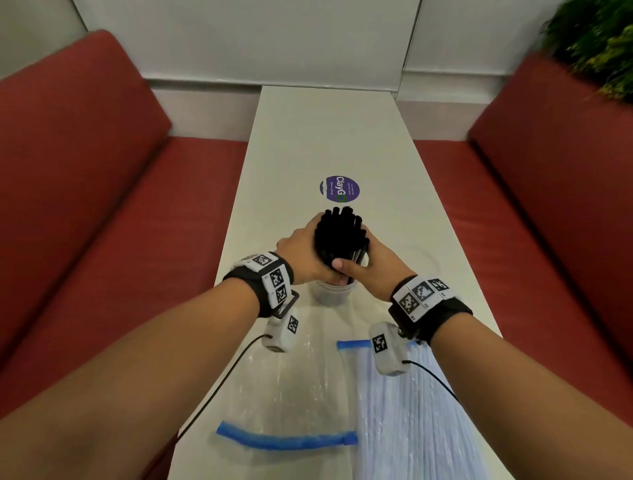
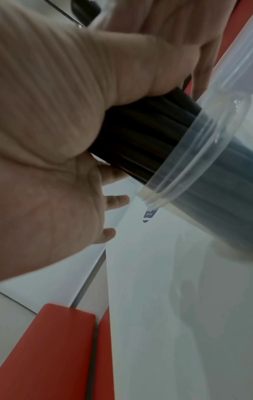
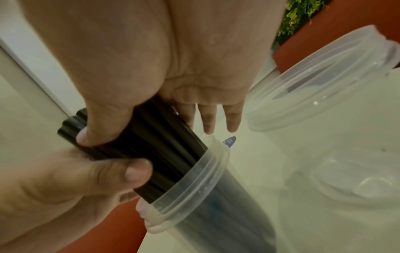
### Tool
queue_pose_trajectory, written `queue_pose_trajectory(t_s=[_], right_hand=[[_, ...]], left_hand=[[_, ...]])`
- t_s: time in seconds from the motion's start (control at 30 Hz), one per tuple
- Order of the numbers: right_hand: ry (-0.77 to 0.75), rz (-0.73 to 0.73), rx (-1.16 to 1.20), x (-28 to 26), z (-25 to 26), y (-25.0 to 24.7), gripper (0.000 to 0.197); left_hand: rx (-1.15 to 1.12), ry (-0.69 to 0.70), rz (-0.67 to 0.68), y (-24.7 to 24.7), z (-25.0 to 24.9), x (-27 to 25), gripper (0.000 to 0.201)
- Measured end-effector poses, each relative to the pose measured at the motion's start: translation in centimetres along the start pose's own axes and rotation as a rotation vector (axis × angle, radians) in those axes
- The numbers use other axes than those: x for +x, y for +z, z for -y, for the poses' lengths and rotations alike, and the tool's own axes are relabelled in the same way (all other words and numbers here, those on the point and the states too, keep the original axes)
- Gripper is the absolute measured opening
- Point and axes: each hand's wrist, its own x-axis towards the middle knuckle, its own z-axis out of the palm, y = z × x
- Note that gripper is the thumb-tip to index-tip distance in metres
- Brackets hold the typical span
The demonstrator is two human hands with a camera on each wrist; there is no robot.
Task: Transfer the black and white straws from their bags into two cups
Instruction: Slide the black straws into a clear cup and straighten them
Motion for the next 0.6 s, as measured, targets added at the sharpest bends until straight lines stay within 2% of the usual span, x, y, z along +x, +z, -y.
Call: queue_pose_trajectory(t_s=[0.17, 0.27, 0.37, 0.5, 0.6], right_hand=[[-0.015, -0.050, -0.030, 1.0, 0.6, -0.1, 0.056], [-0.012, -0.057, -0.009, 1.6, 1.1, -0.6, 0.056], [0.007, -0.035, -0.067, 2.3, 1.0, -0.8, 0.054], [0.006, -0.015, -0.125, 2.3, 1.1, -1.2, 0.048], [-0.008, -0.010, -0.127, 1.3, 1.0, -2.6, 0.062]], left_hand=[[-0.188, -0.016, -0.084, -0.5, -0.5, 0.2, 0.085], [-0.259, -0.040, -0.083, -1.0, -0.4, 0.3, 0.076], [-0.227, -0.059, -0.051, -0.9, -0.1, 0.2, 0.086], [-0.173, -0.110, -0.116, -0.7, -0.9, -0.5, 0.084], [-0.004, -0.206, -0.153, -1.0, -1.3, -1.9, 0.122]])
